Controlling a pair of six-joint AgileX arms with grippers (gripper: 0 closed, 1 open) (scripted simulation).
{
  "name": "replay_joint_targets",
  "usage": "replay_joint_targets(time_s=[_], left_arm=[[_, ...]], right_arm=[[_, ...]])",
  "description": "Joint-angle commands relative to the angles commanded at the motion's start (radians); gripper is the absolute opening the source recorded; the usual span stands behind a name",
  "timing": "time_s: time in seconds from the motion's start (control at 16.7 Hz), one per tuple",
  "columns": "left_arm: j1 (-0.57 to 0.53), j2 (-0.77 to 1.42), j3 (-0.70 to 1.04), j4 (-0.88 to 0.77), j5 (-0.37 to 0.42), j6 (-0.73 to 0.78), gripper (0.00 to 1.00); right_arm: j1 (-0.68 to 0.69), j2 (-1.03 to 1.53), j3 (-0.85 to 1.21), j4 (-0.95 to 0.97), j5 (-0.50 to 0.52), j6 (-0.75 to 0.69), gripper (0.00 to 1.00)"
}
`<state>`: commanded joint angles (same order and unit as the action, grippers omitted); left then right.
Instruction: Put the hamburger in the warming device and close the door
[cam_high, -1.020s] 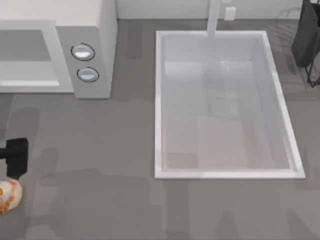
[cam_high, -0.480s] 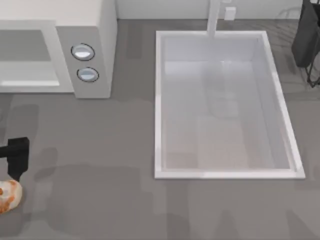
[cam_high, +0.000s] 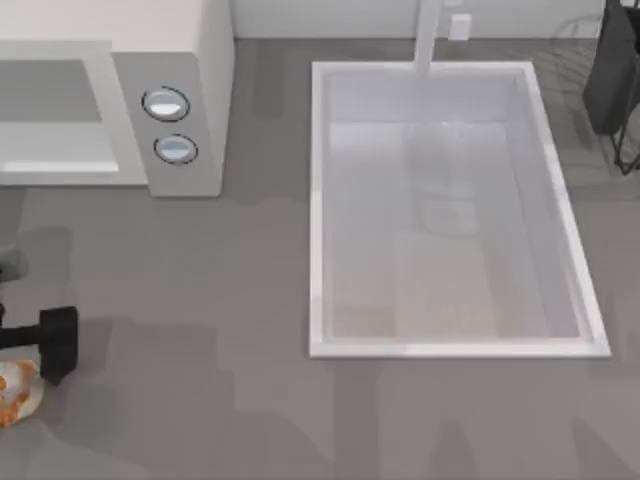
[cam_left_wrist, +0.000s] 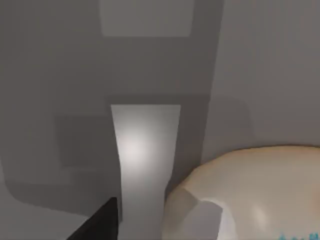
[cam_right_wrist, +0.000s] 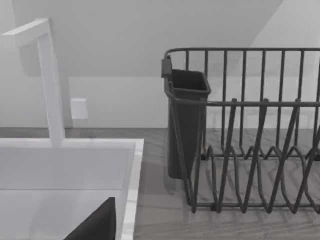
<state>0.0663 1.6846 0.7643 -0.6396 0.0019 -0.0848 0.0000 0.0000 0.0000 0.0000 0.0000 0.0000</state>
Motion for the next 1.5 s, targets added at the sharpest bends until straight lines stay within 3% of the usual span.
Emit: replay_joint_targets(time_s=[0.36, 1.14, 1.5], left_arm=[[0.001, 0.032, -0.028, 0.049, 0.0, 0.001, 1.0], [0.001, 0.032, -0.028, 0.049, 0.0, 0.001, 0.02], [0.001, 0.032, -0.028, 0.049, 0.0, 0.001, 0.0]], right_arm=[[0.0, 0.0, 0.0, 0.0, 0.0, 0.0, 1.0], [0.0, 0.0, 0.0, 0.0, 0.0, 0.0, 1.0], [0.0, 0.0, 0.0, 0.0, 0.0, 0.0, 1.0]])
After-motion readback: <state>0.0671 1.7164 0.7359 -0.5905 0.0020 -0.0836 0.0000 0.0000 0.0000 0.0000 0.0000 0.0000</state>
